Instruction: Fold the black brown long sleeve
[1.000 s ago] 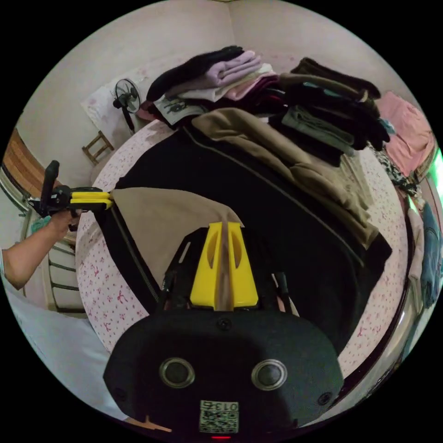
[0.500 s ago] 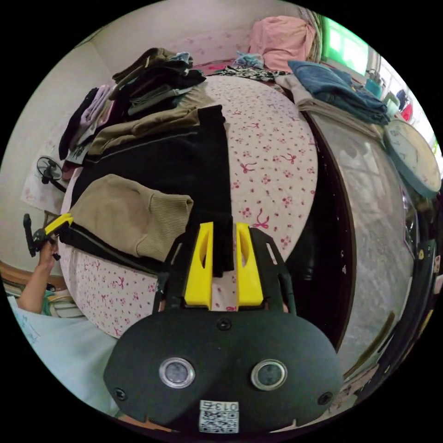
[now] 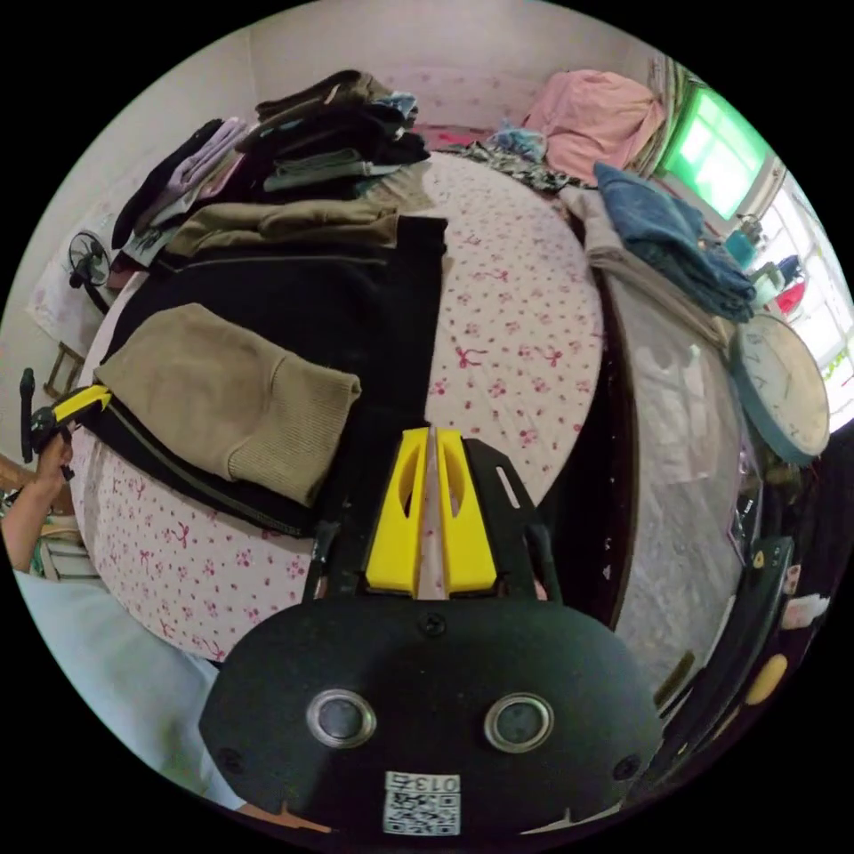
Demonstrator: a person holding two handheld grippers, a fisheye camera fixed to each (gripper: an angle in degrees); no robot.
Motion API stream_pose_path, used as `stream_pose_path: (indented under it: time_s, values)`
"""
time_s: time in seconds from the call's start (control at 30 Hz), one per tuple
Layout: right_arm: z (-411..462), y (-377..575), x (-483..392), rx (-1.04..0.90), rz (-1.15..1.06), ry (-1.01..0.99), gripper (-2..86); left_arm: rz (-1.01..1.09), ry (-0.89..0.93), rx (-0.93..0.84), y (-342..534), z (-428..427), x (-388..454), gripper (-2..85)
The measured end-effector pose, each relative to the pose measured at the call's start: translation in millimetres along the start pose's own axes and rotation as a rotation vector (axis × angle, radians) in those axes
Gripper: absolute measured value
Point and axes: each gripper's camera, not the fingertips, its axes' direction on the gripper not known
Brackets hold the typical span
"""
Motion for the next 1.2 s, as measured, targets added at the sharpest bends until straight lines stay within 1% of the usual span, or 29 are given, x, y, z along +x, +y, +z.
stream_pose_path:
  time_s: [0.03,0.07,0.1,0.17,0.27,0.3,0.33,0.37,0.4,0.43,0.47,0.5,0.57,0.6,0.63,0.73,0.77,0.83,0.87,0.9,0.93,0.97,1.03,1.07,1.13,1.2]
  values:
    - [-15,5,2,0.055,0.033,0.067,0.4,-0.032,-0.004,0.040,4,-7,-5,5.7]
    - [-31,9,-1,0.111,0.042,0.093,0.3,-0.051,-0.011,0.063,6,-11,-7,5.6]
    - [-37,10,-4,0.134,0.025,0.083,0.3,-0.089,-0.036,0.085,9,-16,-13,5.3]
    - [-50,9,-35,0.178,-0.097,-0.013,0.1,-0.124,-0.054,0.086,7,-17,-21,4.9]
    - [-39,8,-84,0.176,-0.244,-0.022,0.1,-0.129,-0.094,-0.002,-2,-1,-29,3.0]
    - [-34,7,-90,0.160,-0.255,-0.020,0.1,-0.136,-0.125,-0.080,-5,12,-32,2.1]
    - [-18,4,-98,0.097,-0.269,-0.025,0.1,-0.130,-0.107,-0.109,-5,22,-36,1.3]
    - [2,1,-100,-0.015,-0.279,-0.027,0.1,-0.129,-0.105,-0.077,-5,20,-37,1.1]
    - [7,1,-99,-0.023,-0.280,-0.040,0.1,-0.147,-0.068,-0.088,-6,21,-42,0.7]
    - [3,0,-93,0.006,-0.268,-0.067,0.1,-0.176,-0.037,-0.098,-9,19,-48,0.3]
    - [-1,-6,-86,-0.026,-0.251,-0.098,0.1,-0.191,-0.036,-0.099,-9,18,-50,0.2]
    - [-4,-8,-83,-0.028,-0.242,-0.098,0.1,-0.228,-0.029,-0.074,-8,12,-55,0.0]
    - [-26,-8,-79,0.057,-0.229,-0.045,0.2,-0.295,-0.038,-0.026,-5,2,-60,-0.1]
    - [-31,-8,-80,0.074,-0.232,-0.043,0.2,-0.294,-0.051,0.009,-7,-3,-56,-0.2]
    - [-36,-9,-86,0.086,-0.251,-0.061,0.2,-0.243,-0.050,0.062,-15,-8,-47,-0.3]
    - [-34,-17,-112,0.099,-0.320,-0.105,0.2,-0.106,-0.083,0.129,-46,-8,-17,-0.3]
    - [-31,-22,-122,0.096,-0.340,-0.105,0.2,-0.088,-0.090,0.122,-53,-5,-13,-0.3]
    - [-23,-28,-129,0.084,-0.342,-0.088,0.2,-0.078,-0.111,0.032,-71,17,-11,-0.3]
    - [-13,-33,-127,0.031,-0.330,-0.054,0.1,-0.074,-0.105,-0.010,-73,25,-13,-0.3]
    - [-6,-35,-124,-0.007,-0.323,-0.042,0.1,-0.061,-0.069,-0.009,-73,35,-18,-0.3]
    - [-4,-37,-114,0.019,-0.302,-0.098,0.0,-0.065,-0.031,0.018,-73,35,-25,-0.3]
    - [-5,-43,-104,-0.003,-0.279,-0.158,0.0,-0.079,-0.007,0.015,-75,34,-29,-0.3]
    - [-15,-54,-96,-0.021,-0.251,-0.164,0.1,-0.102,0.022,0.016,-86,25,-35,-0.3]
    - [-27,-58,-93,0.039,-0.253,-0.147,0.1,-0.094,0.014,0.046,-88,20,-34,-0.3]
    - [-41,-67,-90,0.105,-0.246,-0.148,0.1,-0.030,0.005,0.165,-96,5,-24,-0.2]
    - [-44,-79,-92,0.122,-0.253,-0.128,0.1,0.024,0.011,0.153,-110,10,-14,-0.2]
